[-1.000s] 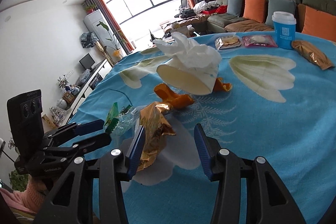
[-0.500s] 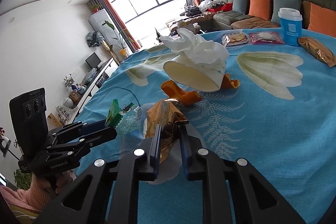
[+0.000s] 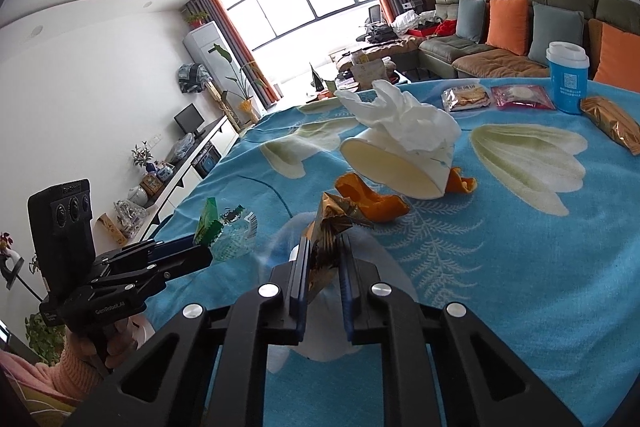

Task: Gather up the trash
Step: 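Grasp the clear green wrapper with the left tool while the right tool grasps gold foil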

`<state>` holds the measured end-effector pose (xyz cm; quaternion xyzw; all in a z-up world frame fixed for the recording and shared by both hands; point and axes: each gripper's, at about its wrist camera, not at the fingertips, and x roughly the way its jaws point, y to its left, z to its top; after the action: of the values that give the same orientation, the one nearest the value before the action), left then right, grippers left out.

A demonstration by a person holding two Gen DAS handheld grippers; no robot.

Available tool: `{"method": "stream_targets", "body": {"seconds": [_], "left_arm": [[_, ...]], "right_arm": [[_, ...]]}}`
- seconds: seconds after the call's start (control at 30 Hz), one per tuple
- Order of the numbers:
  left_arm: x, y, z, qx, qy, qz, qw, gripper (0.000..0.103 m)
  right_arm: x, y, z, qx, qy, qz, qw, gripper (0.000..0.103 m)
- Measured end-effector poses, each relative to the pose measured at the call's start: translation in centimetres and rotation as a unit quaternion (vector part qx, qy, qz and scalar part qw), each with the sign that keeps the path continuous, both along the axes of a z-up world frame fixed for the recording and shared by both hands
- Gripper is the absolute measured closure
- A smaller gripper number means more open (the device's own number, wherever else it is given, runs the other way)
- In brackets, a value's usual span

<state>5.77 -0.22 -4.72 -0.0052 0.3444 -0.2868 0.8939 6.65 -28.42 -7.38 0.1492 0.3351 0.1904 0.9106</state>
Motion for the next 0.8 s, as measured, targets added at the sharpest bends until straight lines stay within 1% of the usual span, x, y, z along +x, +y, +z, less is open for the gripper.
{"method": "stream_targets", "body": {"seconds": [0.43, 0.8], "left_arm": [[-1.4, 3.2, 1.0, -0.010, -0.011, 0.033, 0.9993, 0.070], [-2.8, 6.0, 2.0, -0.016, -0.022, 0.063, 0.9977, 0.070]], "right_arm": [[0.2, 2.9, 1.2, 0.006, -0.022, 0.041, 0.999, 0.091], [1.0, 6.0, 1.7, 0.015, -0.029, 0.079, 0.996, 0.091]]}}
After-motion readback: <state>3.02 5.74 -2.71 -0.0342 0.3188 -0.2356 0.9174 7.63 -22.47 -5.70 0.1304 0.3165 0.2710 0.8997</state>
